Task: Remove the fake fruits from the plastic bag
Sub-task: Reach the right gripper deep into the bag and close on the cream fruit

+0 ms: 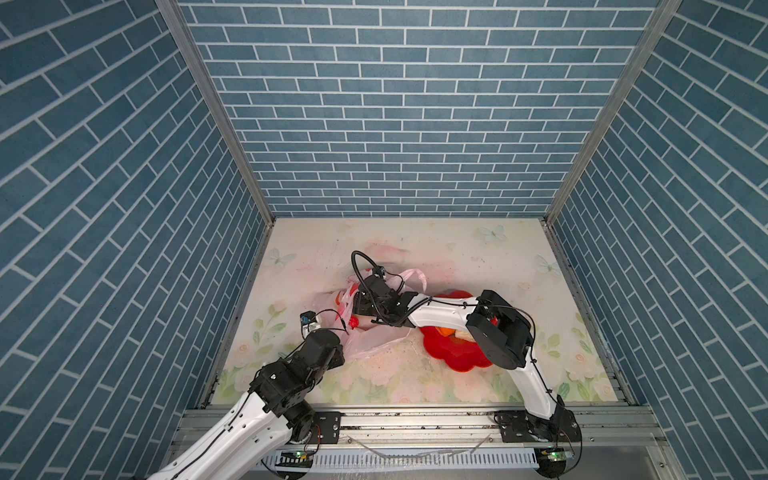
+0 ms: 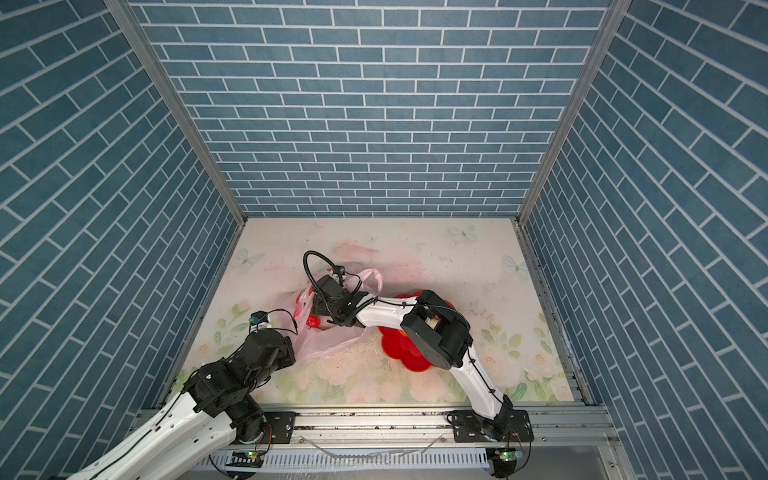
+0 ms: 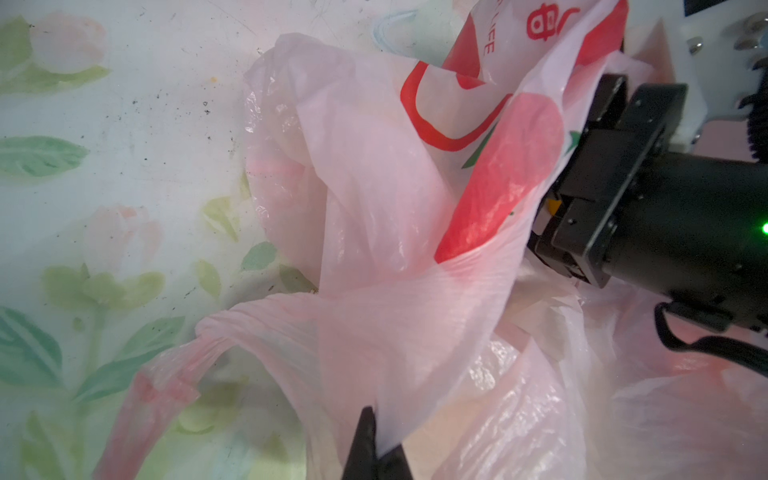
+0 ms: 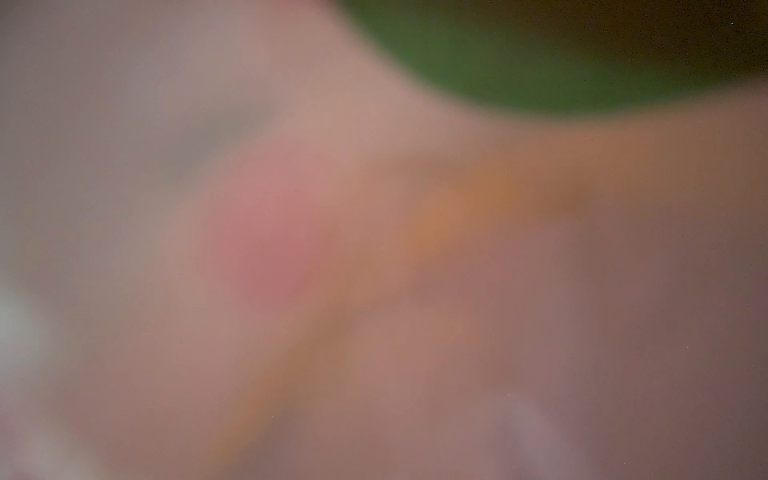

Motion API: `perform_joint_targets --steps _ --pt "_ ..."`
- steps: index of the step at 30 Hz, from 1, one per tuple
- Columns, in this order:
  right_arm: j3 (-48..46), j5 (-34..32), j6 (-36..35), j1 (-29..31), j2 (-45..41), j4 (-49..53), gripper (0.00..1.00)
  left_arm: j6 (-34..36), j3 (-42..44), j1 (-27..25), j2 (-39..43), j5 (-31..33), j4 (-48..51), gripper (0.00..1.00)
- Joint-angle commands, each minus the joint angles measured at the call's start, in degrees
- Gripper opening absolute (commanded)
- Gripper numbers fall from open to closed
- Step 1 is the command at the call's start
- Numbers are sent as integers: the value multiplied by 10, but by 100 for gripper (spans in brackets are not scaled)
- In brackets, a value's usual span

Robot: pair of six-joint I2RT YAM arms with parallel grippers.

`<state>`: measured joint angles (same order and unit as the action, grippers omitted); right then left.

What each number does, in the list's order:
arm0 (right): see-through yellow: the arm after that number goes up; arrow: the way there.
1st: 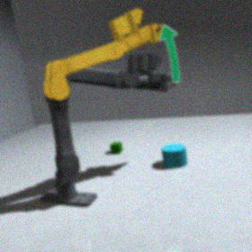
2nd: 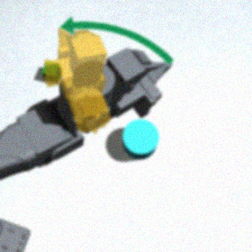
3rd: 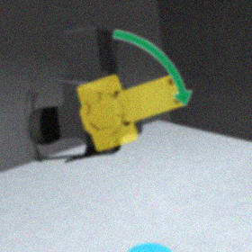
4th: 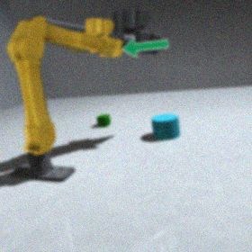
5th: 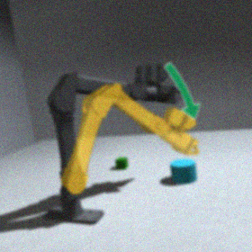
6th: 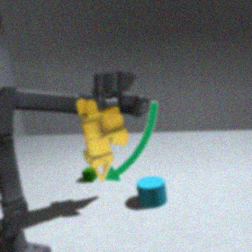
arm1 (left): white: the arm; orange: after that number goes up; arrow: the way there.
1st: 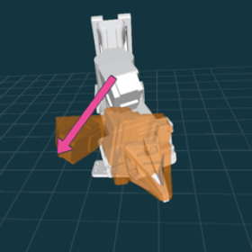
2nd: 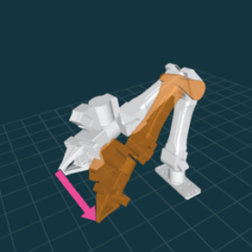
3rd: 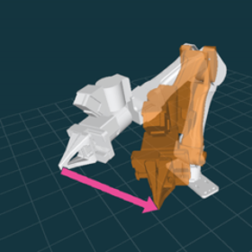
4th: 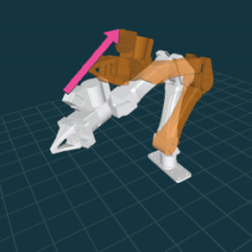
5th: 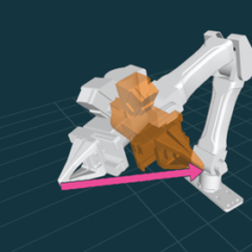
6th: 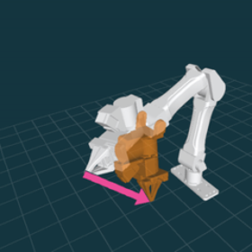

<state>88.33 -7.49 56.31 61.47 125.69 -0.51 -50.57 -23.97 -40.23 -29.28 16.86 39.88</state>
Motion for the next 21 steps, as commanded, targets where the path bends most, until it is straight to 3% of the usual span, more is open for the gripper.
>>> perform_joint_targets --steps 1,10,21 --pt "-4 -6 22 -7 15 -6 53 0 1 -2 0 9 2 0" --pt "-60 -15 15 -10 -39 -37 36 14 -33 -2 4 39 32 0" --pt "-131 -27 2 -11 -117 -54 29 34 -58 -2 1 73 46 0"
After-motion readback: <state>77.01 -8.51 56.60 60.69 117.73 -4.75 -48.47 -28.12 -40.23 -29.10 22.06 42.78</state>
